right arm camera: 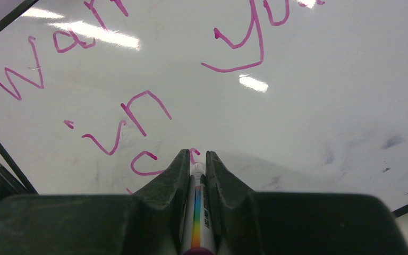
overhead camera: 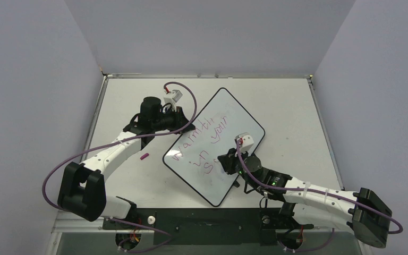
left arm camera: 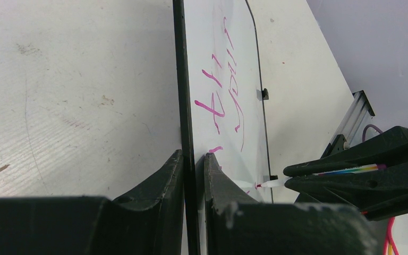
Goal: Write a sentence on the whiteboard
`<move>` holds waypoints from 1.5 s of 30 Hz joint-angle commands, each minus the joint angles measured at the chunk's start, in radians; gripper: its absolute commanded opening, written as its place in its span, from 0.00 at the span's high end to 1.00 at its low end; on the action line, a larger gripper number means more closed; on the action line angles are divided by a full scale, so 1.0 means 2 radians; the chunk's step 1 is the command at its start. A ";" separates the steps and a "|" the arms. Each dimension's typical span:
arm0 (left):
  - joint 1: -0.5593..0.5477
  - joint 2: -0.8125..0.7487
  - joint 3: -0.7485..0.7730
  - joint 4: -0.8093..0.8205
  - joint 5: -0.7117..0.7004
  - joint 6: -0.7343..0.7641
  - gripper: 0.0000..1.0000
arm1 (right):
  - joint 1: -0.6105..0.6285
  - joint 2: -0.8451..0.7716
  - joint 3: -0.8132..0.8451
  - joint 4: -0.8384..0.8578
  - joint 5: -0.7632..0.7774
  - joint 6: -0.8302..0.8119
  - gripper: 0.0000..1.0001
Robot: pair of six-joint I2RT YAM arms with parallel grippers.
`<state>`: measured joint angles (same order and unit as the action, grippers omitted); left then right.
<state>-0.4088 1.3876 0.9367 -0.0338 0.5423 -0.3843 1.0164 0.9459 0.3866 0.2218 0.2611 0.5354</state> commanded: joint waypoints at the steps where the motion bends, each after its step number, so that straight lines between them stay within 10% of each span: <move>1: 0.003 -0.012 0.004 0.034 -0.029 0.036 1.00 | -0.004 0.015 0.026 -0.025 0.025 -0.008 1.00; 45: 0.004 -0.017 0.002 0.031 -0.033 0.038 1.00 | -0.023 0.023 0.082 -0.040 0.003 -0.038 1.00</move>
<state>-0.4095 1.3834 0.9352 -0.0334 0.5404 -0.3840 0.9752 0.9985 0.4973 0.1173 0.2710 0.4778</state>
